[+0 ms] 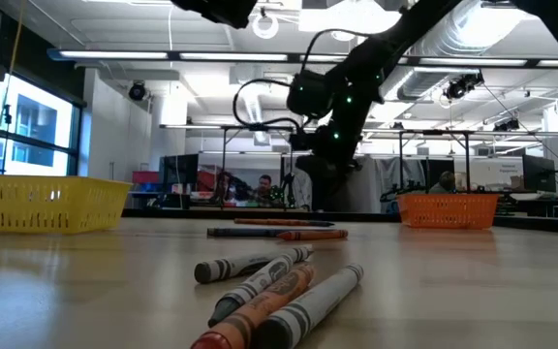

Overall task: Sort crayons
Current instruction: Put the blue crayon into the red bin

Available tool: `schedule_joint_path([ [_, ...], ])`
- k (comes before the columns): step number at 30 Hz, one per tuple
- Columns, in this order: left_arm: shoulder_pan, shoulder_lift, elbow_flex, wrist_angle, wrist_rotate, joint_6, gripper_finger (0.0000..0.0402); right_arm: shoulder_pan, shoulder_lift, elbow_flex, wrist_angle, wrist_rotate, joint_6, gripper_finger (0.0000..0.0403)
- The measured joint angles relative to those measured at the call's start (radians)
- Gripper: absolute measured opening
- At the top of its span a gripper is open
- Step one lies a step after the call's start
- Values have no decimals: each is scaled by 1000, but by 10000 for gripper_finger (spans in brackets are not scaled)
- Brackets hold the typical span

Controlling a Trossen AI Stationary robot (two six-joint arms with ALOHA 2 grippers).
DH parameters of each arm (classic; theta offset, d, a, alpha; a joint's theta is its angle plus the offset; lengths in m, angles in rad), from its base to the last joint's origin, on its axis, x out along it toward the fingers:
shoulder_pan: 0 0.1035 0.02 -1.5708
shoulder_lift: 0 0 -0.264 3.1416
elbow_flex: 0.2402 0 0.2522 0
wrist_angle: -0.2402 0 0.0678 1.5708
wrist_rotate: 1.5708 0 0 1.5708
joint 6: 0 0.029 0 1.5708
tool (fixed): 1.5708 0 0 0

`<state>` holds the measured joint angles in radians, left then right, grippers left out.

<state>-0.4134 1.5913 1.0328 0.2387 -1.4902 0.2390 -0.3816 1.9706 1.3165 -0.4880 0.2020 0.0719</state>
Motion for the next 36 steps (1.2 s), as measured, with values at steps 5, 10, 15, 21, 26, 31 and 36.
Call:
schedule_joint_path([
  [5,-8,0,0,-5,-19,0,83,-37,19,-1,-5,-40,30,108],
  [10,-8,0,0,-8,-22,0,83,-50,30,-2,-1,-101,43,108],
  [15,-8,0,0,-9,-24,0,83,-50,30,-2,31,-105,43,108],
  [21,-8,0,0,-10,-24,0,83,-50,30,-2,33,-125,59,108],
  [26,-8,0,0,-10,-24,0,83,-50,30,-2,8,-157,62,108],
  [31,-8,0,0,-10,-24,0,83,-50,30,-2,-35,-158,62,108],
  [36,-8,0,0,-10,-24,0,83,-50,41,-2,-24,-158,70,108],
])
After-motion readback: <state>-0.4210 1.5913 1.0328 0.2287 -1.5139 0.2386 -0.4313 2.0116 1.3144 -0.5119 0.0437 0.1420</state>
